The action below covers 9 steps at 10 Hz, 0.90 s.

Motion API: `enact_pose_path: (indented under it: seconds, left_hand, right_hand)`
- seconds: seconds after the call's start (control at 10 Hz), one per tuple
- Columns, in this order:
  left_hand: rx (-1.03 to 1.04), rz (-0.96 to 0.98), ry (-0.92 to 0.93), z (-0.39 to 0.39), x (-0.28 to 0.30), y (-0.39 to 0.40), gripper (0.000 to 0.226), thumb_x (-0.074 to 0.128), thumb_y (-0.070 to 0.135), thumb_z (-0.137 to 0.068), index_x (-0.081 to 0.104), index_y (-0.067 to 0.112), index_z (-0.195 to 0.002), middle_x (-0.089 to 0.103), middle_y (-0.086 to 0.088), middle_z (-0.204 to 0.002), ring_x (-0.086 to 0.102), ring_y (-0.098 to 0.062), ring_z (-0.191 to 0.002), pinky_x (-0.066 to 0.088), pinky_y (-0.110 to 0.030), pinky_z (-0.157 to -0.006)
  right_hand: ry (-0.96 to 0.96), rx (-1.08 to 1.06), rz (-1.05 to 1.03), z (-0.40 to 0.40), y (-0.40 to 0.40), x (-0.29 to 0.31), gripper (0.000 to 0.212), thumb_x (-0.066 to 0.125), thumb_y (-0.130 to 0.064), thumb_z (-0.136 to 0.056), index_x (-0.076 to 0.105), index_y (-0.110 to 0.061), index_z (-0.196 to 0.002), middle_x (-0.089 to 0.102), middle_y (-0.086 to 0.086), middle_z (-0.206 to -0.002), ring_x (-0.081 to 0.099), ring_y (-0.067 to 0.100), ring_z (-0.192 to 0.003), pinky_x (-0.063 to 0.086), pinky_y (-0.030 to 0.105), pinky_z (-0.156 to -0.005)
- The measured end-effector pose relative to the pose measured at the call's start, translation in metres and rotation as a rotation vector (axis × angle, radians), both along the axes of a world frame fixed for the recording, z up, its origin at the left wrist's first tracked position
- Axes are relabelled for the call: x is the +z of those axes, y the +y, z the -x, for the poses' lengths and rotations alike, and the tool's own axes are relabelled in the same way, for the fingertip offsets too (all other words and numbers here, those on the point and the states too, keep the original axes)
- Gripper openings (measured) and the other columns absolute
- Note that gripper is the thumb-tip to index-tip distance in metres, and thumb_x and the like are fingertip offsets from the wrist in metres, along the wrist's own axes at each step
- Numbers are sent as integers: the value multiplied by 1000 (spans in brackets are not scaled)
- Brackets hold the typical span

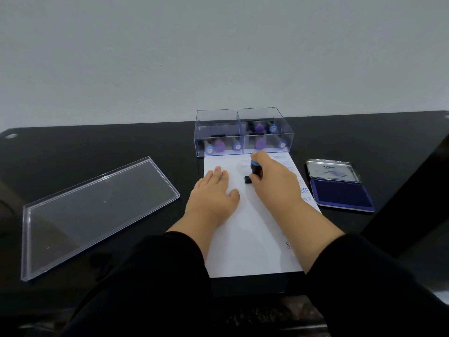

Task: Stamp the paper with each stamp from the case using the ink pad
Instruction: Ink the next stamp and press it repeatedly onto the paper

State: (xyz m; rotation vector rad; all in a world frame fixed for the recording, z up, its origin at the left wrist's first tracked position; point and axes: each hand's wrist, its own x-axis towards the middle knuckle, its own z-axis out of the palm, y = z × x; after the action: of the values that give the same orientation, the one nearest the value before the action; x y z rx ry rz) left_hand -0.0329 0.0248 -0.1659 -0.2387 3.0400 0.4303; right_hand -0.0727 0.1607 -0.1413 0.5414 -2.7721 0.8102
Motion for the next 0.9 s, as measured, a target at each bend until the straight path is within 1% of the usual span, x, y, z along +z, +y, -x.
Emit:
enact_pose_path:
  seconds: [0.1, 0.3, 0.4, 0.5, 0.6, 0.7, 0.8, 0.9]
  left_hand:
    - [0, 8, -4, 1, 0, 0, 61, 23, 42, -101, 1, 18, -152, -8, 1, -160, -6, -14, -147, -3, -30, -117]
    - [3, -2, 5, -1, -1, 0, 61, 24, 41, -101, 2, 17, -152, -7, 1, -160, -6, -14, -147, -2, -30, -117]
    - [0, 1, 4, 0, 0, 0, 61, 23, 41, -101, 2, 17, -152, -7, 1, -160, -6, -15, -147, -3, -31, -117]
    - [0, 5, 4, 0, 0, 1, 61, 23, 41, -101, 2, 16, -152, -7, 1, -160, -6, -15, -147, -3, -31, -117]
    - [-2, 8, 1, 0, 0, 0, 61, 23, 41, -101, 2, 16, -152, -7, 0, -160, -6, -15, -147, -3, -31, -117]
    - [-1, 13, 0, 0, -1, -1, 61, 23, 41, -101, 1, 16, -152, -7, 1, -160, -6, -15, -147, -2, -31, -117]
    - [-1, 20, -5, 2, -1, -1, 61, 22, 42, -101, 1, 17, -152, -7, 1, -160, -6, -15, -147, -2, -31, -117]
    - [-2, 19, -2, 2, -1, 0, 61, 22, 42, -101, 1, 17, -152, -7, 1, -160, -6, -14, -147, -2, -31, -117]
  right_hand:
    - [-5, 4, -4, 1, 0, 0, 23, 51, -15, -93, 48, -17, -116, 55, -4, -88, 56, 26, -89, 42, 36, -77]
    - [-42, 13, -35, 6, 0, 3, 25, 50, -14, -92, 46, -19, -116, 59, -1, -93, 54, 25, -84, 40, 34, -71]
    - [-35, 10, -60, 9, -1, 6, 26, 48, -12, -90, 45, -20, -115, 55, -1, -88, 49, 25, -77, 36, 30, -65]
    - [-16, 6, -94, 10, -3, 7, 26, 47, -11, -90, 44, -19, -115, 52, 0, -84, 48, 25, -74, 34, 30, -62]
    - [-3, 3, -93, 8, -3, 5, 21, 48, -11, -90, 44, -18, -110, 52, 0, -83, 47, 25, -73, 33, 29, -60]
    - [5, 7, -72, 6, -2, 3, 20, 49, -14, -92, 45, -17, -111, 56, 2, -86, 49, 25, -75, 37, 30, -61]
    - [-11, 16, -53, 5, 0, 3, 25, 50, -15, -93, 45, -18, -117, 61, 4, -95, 53, 25, -81, 42, 32, -64]
    - [-38, 24, -25, 6, 2, 4, 28, 52, -15, -92, 46, -19, -118, 63, 5, -98, 56, 27, -85, 45, 34, -67]
